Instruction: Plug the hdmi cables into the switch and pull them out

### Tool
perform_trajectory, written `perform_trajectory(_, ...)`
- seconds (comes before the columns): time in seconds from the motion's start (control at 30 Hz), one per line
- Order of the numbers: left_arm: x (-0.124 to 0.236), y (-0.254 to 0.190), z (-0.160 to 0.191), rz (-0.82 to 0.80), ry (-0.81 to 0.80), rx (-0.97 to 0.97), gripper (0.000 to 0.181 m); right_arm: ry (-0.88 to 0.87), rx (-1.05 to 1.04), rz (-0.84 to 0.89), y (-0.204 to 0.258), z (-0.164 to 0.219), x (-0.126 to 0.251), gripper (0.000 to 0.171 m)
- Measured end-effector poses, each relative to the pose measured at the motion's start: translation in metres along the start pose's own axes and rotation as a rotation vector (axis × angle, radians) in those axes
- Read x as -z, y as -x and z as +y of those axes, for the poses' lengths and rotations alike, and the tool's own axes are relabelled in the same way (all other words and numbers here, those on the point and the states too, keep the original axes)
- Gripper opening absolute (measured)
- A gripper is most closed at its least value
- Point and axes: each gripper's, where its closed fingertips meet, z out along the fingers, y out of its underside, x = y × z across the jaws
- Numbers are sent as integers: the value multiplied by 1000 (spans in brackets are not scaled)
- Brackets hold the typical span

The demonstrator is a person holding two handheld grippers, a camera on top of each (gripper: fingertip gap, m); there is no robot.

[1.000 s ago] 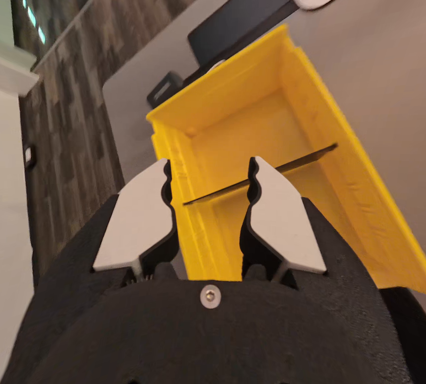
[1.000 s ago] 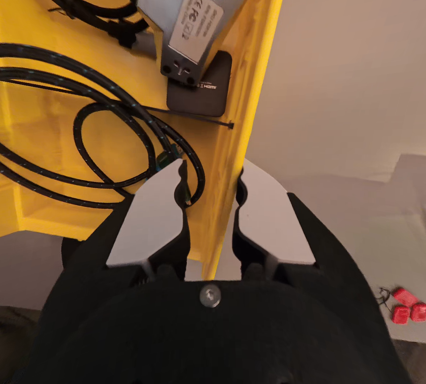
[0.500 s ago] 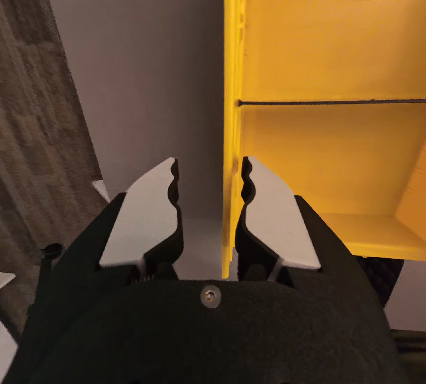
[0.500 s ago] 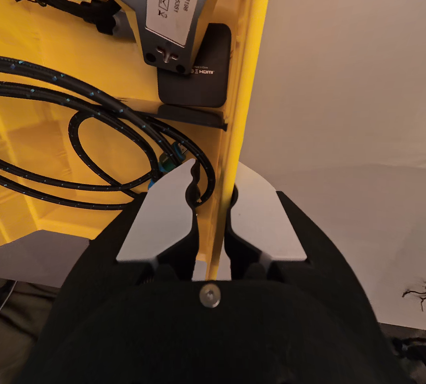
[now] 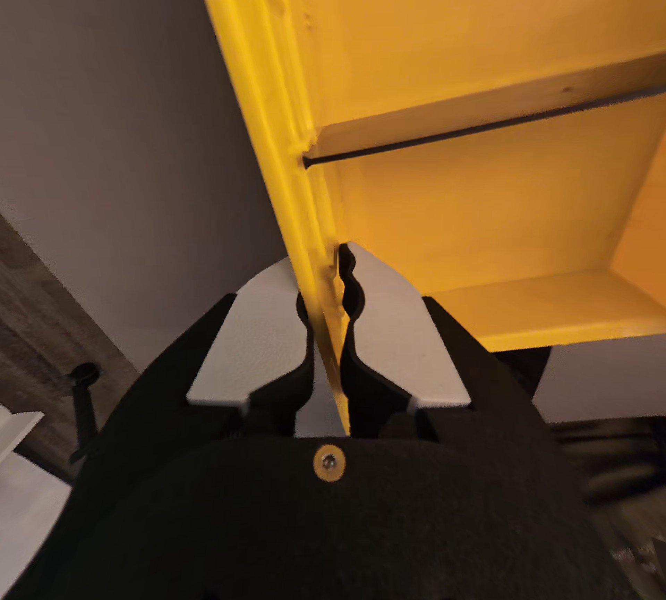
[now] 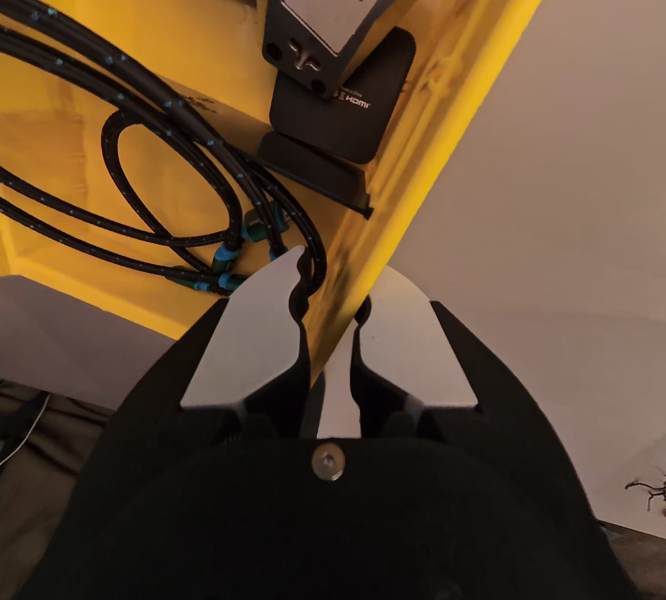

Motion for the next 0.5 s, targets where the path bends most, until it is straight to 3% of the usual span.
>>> perform_trajectory(0.27, 0, -60, -19, -94, 25, -159, 23, 32, 103, 39, 27, -9, -6, 21)
perform_trajectory(0.5, 0, -81, -21, -210, 52, -246, 35, 36, 185, 57, 51, -18, -12, 22)
